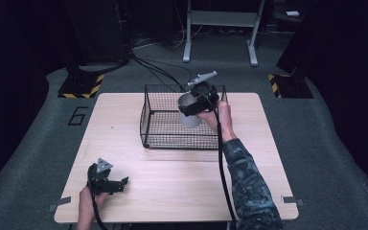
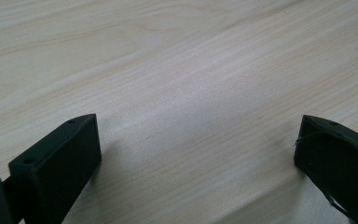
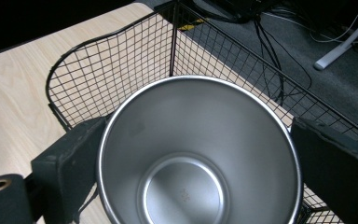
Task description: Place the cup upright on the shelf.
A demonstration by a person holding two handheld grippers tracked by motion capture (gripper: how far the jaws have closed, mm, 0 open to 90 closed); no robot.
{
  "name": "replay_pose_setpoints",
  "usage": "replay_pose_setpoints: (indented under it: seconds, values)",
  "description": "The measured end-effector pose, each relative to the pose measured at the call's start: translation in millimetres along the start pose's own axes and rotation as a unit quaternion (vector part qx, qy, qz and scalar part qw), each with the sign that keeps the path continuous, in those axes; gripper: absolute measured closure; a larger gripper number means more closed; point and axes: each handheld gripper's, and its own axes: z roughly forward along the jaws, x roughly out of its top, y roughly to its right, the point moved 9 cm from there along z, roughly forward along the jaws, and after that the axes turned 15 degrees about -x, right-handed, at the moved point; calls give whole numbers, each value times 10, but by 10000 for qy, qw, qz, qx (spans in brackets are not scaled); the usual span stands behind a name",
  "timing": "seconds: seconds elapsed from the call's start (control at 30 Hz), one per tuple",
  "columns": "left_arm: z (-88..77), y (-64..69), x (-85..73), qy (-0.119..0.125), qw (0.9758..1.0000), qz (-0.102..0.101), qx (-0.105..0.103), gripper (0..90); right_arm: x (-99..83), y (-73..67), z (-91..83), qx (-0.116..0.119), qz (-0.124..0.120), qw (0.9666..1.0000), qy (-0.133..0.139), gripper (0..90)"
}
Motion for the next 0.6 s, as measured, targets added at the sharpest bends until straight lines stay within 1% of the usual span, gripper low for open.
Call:
replay_pose_setpoints:
  seconds: [0.03, 0.07, 0.1, 0.13, 0.17, 0.2, 0.27, 0.33, 0.37, 0.4, 0.43, 0.47, 0.5, 0.53, 0.57, 0.6]
  values:
    - [0, 0, 0, 0, 10000, 0, -1, 5, 2, 5, 21, -18, 8, 10000, 4, 60]
    - [0, 0, 0, 3, 10000, -4, 1, 5, -7, 8, 32, -2, -3, 10000, -55, 60]
    - [0, 0, 0, 3, 10000, -4, 1, 5, -8, 16, 54, 0, -65, 10000, -27, 60]
    - [1, 2, 0, 1, 10000, -4, -8, 5, -13, 10, 64, -19, 21, 10000, -92, 60]
    - [1, 3, 0, -1, 10000, -8, -15, 5, -11, 20, 86, -29, -23, 10000, -55, 60]
    - [0, 0, 0, -1, 10000, -4, -4, 5, -21, 19, 96, -34, 21, 9999, -106, 60]
    - [-1, 7, -4, -14, 10000, -23, -22, 5, -29, 37, 132, -27, 14, 9999, -121, 60]
    - [-1, 7, -4, -14, 10000, -23, -23, 5, -43, 52, 171, -54, 64, 9999, -145, 60]
    - [-2, 6, -4, -15, 10000, -21, -13, 5, -57, 55, 188, -44, 88, 9998, -201, 60]
    - [-2, 5, -4, -16, 10000, -19, -14, 5, -60, 72, 215, -61, 19, 9998, -171, 60]
    - [-2, 5, -4, -15, 10000, -20, -13, 5, -78, 59, 228, -45, 124, 9996, -262, 60]
    - [-1, 7, -4, -13, 10000, -25, -22, 5, -86, 64, 253, -50, 128, 9995, -272, 60]
    - [-2, 5, -4, -17, 10000, -17, -16, 5, -91, 81, 284, -55, 61, 9997, -247, 60]
    - [0, 1, 0, 0, 10000, -5, -4, 5, -111, 77, 295, -52, 120, 9993, -356, 60]
    - [1, 3, 0, 0, 10000, -10, -15, 5, -111, 90, 332, -52, 80, 9995, -297, 60]
    - [0, 1, -1, -3, 10000, -8, -3, 5, -127, 93, 351, -50, 88, 9993, -364, 60]
